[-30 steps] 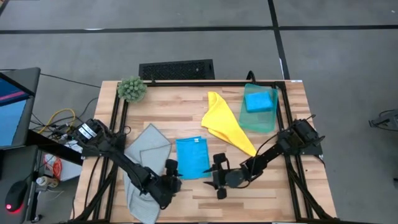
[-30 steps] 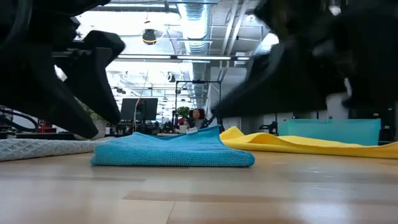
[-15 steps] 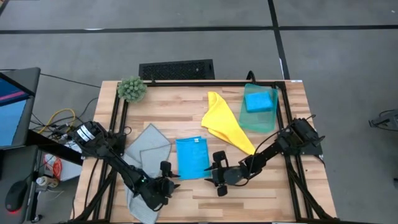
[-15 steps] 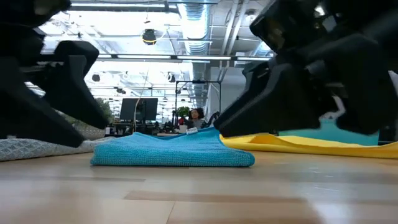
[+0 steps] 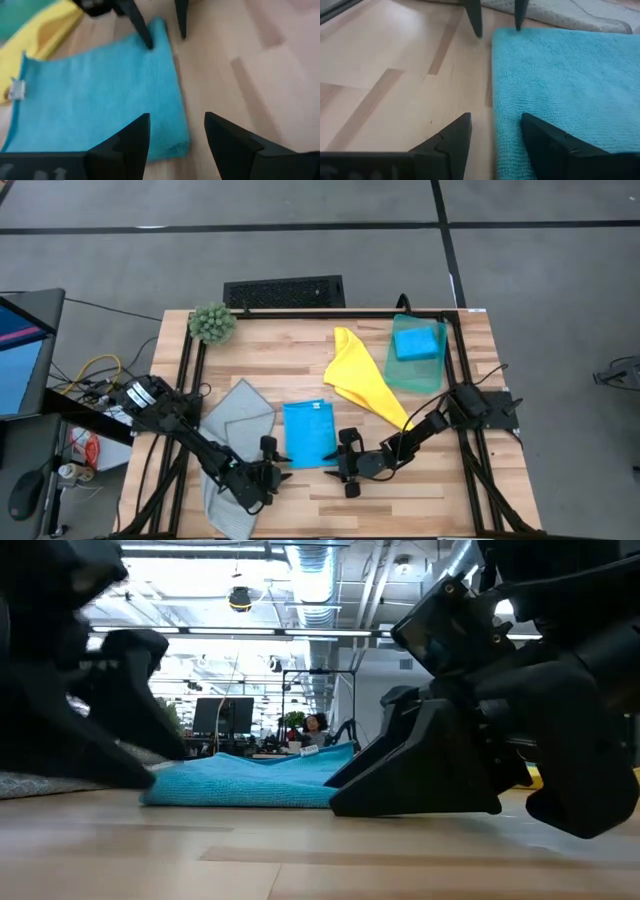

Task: Fold microfiber towels
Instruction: Fold the blue microfiber cloth

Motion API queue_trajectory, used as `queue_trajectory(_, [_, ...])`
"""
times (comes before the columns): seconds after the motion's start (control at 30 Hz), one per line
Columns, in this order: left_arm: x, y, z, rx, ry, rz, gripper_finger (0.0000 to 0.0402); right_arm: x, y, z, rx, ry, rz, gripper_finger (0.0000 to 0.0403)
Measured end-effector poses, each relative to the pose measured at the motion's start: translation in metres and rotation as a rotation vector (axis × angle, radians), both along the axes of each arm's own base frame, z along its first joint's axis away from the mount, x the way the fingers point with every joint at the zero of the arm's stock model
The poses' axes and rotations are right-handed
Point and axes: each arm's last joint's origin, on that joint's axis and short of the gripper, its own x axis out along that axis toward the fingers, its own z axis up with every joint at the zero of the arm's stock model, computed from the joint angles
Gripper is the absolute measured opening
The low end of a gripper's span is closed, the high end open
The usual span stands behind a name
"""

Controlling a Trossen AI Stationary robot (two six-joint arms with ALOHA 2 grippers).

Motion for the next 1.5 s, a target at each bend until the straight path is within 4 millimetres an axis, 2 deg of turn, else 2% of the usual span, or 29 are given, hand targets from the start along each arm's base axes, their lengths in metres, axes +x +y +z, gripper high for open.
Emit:
queue_trajectory(0.23, [0.007,0.001,-0.023,0.004,-0.003,0.039,0.0182,-0.002,0.003,-0.001,0.009,0.012,0.0,0.02])
queue_trajectory(0.4, [0.005,0.003,-0.026,-0.017,0.018,0.074,0.0173,-0.003,0.003,-0.003,0.04,0.028,-0.047,0.0186])
queue_trajectory(0.5, [0.004,0.004,-0.027,-0.028,0.037,0.073,0.0149,-0.004,0.003,-0.004,0.039,0.035,-0.048,0.0168])
queue_trajectory(0.87, [0.006,0.0,-0.027,-0.037,0.051,0.04,0.002,-0.006,0.007,-0.003,0.067,0.021,-0.057,0.0081])
queue_trajectory(0.93, [0.008,-0.005,-0.022,-0.03,0.036,0.03,0.0007,-0.008,0.011,0.001,0.07,0.016,-0.049,0.0059])
queue_trajectory(1.03, [0.009,-0.011,-0.015,-0.031,0.038,-0.002,0.0008,-0.012,0.016,0.01,0.071,0.011,-0.035,0.0028])
queue_trajectory(1.13, [0.011,-0.017,-0.001,-0.056,0.023,-0.007,0.001,-0.014,0.02,0.026,0.07,-0.028,-0.022,0.0009])
queue_trajectory(1.27, [0.014,-0.02,0.017,-0.071,0.001,0.002,0.0006,-0.015,0.018,0.046,0.056,-0.065,-0.062,0.0022])
queue_trajectory(1.5, [0.014,-0.007,0.038,0.022,-0.032,0.1,0.0007,-0.006,-0.01,0.071,0.017,-0.079,-0.188,0.003])
